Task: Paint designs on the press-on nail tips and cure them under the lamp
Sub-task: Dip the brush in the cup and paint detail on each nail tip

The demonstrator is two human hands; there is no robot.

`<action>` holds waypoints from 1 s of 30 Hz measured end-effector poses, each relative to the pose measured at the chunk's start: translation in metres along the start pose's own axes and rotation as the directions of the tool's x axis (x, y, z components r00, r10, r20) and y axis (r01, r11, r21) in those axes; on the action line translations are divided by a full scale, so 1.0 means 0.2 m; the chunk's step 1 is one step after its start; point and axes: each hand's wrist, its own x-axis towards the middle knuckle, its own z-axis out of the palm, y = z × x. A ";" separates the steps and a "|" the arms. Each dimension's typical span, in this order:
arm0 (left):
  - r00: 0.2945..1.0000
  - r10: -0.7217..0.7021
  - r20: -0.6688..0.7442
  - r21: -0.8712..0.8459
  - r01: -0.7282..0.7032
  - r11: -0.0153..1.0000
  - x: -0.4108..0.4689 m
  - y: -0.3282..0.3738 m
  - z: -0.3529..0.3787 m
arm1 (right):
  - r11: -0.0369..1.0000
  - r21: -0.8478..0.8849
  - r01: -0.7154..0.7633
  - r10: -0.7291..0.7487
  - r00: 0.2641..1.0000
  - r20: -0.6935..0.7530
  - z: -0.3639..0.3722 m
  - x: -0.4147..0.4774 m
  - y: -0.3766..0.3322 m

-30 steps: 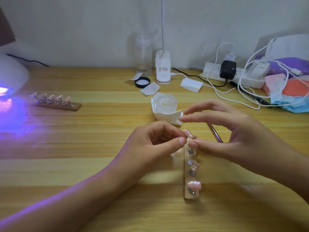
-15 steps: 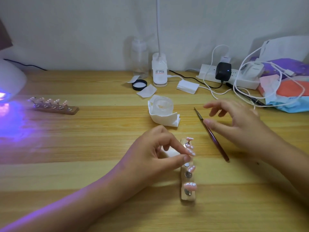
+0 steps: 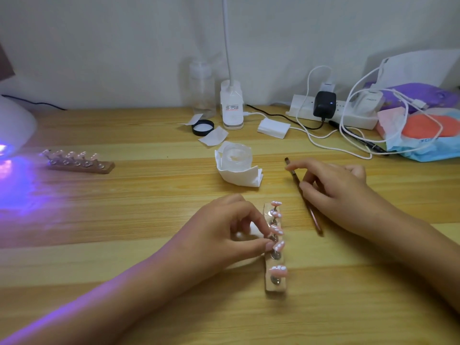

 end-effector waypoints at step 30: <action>0.889 -0.328 -0.319 -0.712 0.003 0.702 0.06 -0.02 -0.10 | 0.477 0.877 -0.061 0.311 0.945 -0.103 -0.08 0.01 -0.13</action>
